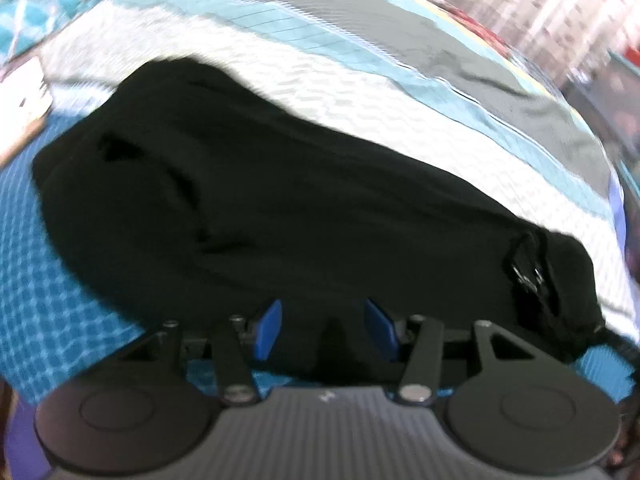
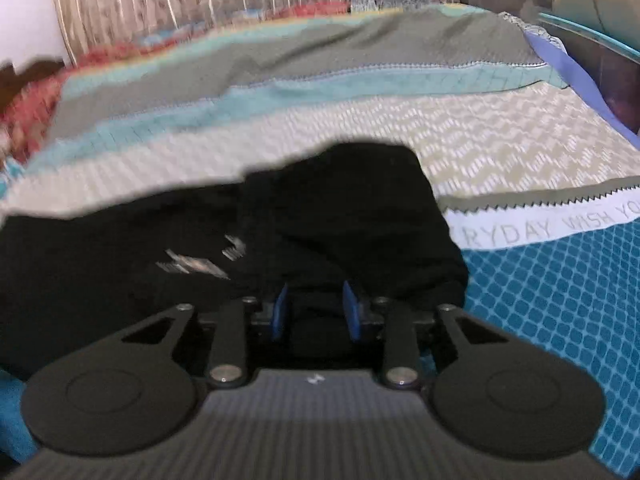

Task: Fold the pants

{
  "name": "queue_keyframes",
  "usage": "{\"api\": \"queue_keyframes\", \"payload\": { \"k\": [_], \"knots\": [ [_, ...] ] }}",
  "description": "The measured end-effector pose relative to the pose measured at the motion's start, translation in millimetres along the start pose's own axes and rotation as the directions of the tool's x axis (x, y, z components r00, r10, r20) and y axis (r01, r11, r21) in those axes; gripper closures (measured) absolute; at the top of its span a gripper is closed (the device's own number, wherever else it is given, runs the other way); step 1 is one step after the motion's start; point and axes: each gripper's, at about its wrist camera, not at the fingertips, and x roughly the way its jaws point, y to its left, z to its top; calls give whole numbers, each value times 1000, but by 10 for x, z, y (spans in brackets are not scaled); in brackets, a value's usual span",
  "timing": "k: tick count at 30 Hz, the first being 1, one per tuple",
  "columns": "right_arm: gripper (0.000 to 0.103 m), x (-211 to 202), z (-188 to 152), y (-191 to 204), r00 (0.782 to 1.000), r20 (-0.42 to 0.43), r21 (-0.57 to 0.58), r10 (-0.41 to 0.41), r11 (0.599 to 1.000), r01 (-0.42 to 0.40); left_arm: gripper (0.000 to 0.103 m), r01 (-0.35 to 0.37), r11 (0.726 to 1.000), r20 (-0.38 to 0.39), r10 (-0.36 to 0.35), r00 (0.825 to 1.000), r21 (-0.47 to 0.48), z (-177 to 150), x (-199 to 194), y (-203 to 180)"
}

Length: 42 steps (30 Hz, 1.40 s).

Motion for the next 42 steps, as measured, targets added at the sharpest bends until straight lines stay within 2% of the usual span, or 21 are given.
{"api": "queue_keyframes", "payload": {
  "k": [4,12,17,19,20,23,25,26,32,33,34,35,36,38,39,42],
  "knots": [
    [69,-274,10,169,995,77,-15,64,998,-63,56,-9,992,-4,9,1000,124,33,75,-442],
    [69,-275,-26,146,988,60,37,145,988,-147,56,13,959,-37,-3,999,282,21,255,-1131],
    [69,-336,-11,22,988,94,39,120,991,-124,56,34,935,-58,-15,998,354,75,356,-1469],
    [69,-345,22,-105,989,118,62,90,993,-98,53,45,924,-64,-22,998,380,121,406,-1592],
    [69,-337,47,-194,989,129,77,75,993,-86,51,54,920,-71,-28,997,389,148,441,-1646],
    [68,-335,113,-471,987,161,140,20,989,-43,38,97,917,-95,-64,993,387,265,590,-1818],
    [57,-320,146,-666,985,170,206,-18,978,-18,22,121,924,-109,-87,990,363,363,723,-1910],
    [54,-305,156,-754,985,170,237,-26,971,-16,18,135,928,-115,-101,988,349,404,785,-1952],
    [48,-82,245,-1124,991,131,367,-22,930,-28,13,210,938,-193,-160,968,276,571,1243,-2151],
    [48,-14,281,-1199,993,121,381,-1,923,-45,17,208,944,-207,-156,966,256,582,1343,-2173],
    [48,63,289,-1238,994,107,402,21,914,-63,33,207,949,-220,-156,963,237,575,1413,-2177],
    [48,131,282,-1248,995,91,422,41,904,-76,40,216,952,-245,-161,956,215,570,1508,-2193],
    [54,205,259,-1247,995,74,441,65,893,-92,47,206,955,-237,-154,959,215,558,1553,-2216],
    [87,379,256,-1305,990,29,440,135,888,-134,82,162,944,-157,-121,980,286,522,1522,-2301],
    [87,388,228,-1234,992,19,422,123,899,-119,92,96,938,-114,-61,992,334,502,1508,-2341],
    [88,59,235,-926,991,105,269,85,957,-110,92,104,949,-114,-73,991,296,484,1546,-2226]
  ]
}}
